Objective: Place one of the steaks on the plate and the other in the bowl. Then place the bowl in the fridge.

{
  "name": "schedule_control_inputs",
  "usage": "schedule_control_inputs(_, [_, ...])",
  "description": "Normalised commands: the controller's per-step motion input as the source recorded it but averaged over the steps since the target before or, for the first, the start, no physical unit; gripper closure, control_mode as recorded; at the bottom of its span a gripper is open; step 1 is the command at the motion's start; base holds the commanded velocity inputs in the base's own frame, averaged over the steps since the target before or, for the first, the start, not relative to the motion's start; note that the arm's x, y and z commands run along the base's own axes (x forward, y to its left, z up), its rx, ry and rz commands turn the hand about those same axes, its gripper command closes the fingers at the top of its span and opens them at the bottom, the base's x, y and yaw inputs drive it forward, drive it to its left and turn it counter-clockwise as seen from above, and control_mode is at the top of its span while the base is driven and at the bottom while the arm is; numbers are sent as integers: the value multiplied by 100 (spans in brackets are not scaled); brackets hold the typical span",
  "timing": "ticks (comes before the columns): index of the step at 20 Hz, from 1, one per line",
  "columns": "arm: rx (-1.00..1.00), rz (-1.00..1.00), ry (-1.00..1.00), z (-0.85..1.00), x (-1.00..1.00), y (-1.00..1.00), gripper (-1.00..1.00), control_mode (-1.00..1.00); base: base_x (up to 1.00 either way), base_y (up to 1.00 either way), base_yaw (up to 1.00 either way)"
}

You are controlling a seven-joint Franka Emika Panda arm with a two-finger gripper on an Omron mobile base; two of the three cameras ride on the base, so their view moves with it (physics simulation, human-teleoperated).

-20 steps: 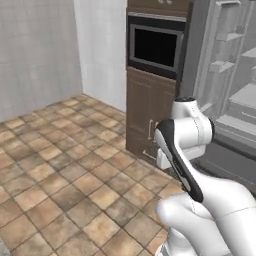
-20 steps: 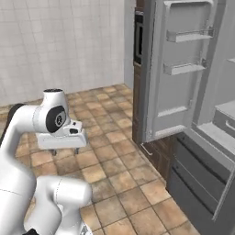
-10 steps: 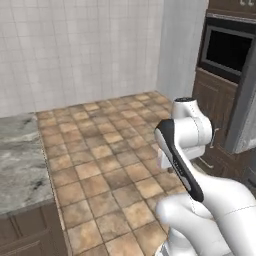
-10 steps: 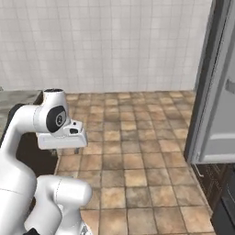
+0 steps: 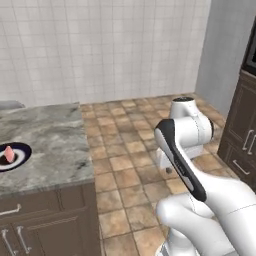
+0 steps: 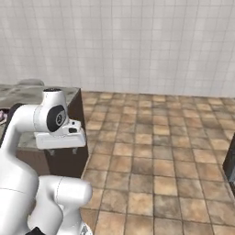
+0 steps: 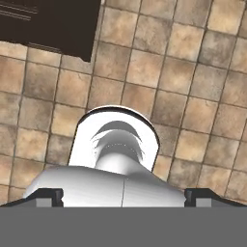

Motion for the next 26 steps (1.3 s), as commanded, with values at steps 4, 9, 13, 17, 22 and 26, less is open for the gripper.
schedule_control_inputs(4, [0, 0, 0, 0, 0, 0, -100, 100, 19, 100, -26])
schedule_control_inputs(9, [0, 0, 0, 0, 0, 0, -100, 100, 0, 100, -24])
schedule_control_inputs(13, [0, 0, 0, 0, 0, 0, -100, 100, -3, 100, -14])
schedule_control_inputs(17, [0, 0, 0, 0, 0, 0, -100, 100, 0, 100, -7])
schedule_control_inputs(22, [0, 0, 0, 0, 0, 0, -100, 100, 2, 100, -3])
schedule_control_inputs(26, [0, 0, 0, 0, 0, 0, -100, 100, 15, 100, 1])
